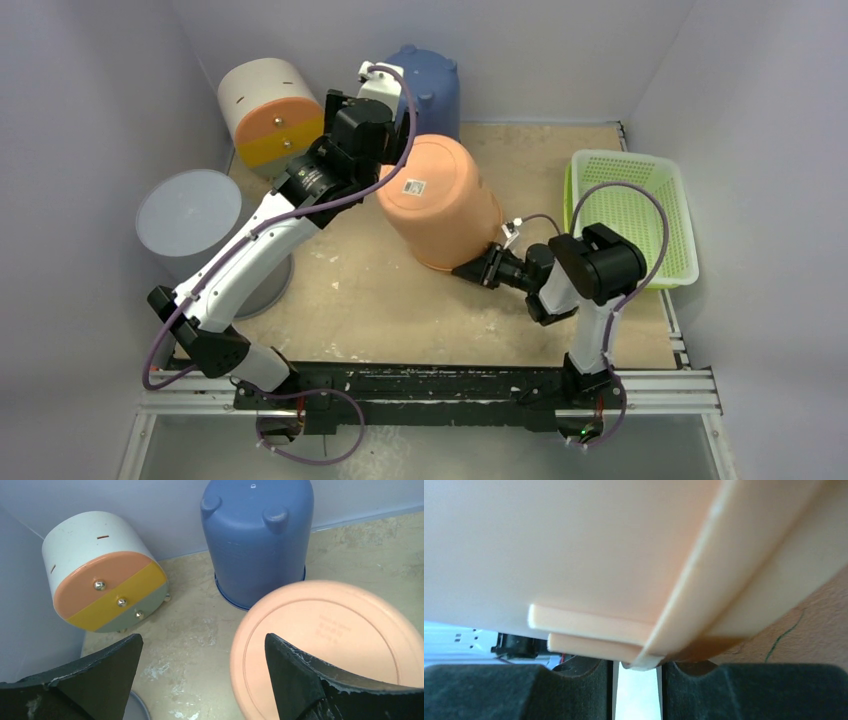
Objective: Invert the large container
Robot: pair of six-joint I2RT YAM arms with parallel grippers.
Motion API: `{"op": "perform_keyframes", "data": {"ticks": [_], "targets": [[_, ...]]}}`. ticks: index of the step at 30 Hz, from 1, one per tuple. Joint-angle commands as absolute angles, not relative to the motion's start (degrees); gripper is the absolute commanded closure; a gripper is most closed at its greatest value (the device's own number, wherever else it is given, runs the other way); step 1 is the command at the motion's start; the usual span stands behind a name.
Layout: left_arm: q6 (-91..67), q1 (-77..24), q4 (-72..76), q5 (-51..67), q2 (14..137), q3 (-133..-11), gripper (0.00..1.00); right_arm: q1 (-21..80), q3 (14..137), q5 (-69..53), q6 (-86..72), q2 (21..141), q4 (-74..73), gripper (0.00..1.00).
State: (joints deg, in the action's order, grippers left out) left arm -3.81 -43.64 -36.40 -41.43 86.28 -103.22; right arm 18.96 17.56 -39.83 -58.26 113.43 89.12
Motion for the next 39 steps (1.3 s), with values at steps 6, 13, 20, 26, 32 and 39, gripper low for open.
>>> {"op": "perform_keyframes", "data": {"ticks": [6, 13, 20, 26, 32, 39], "targets": [[-3.61, -43.9, -33.17, -40.25, 85.82, -104.02, 0.11, 18.37, 18.18, -29.84, -46.95, 100.32, 67.65, 0.53], [-3.71, -43.89, -33.28, -40.34, 85.44, -103.63, 0.11, 18.37, 18.6, -28.27, -44.76, 97.14, 62.39, 0.49], [-4.19, -43.94, -33.35, -40.27, 85.1, -103.28, 0.11, 18.47, 17.43, -23.71, -41.47, 89.16, 52.9, 0.47], [-4.48, -43.94, -33.53, -39.94, 85.34, -103.51, 0.11, 18.46, 21.59, -12.29, -33.72, 71.36, 27.53, 0.46], [-4.6, -43.93, -33.68, -39.4, 85.17, -103.56, 0.11, 18.41, 28.98, -0.12, -30.0, 58.11, 6.23, 0.38], [-3.92, -43.88, -33.86, -38.41, 84.99, -104.22, 0.11, 18.39, 33.95, 7.57, -28.44, 58.2, 2.65, 0.0]]}}
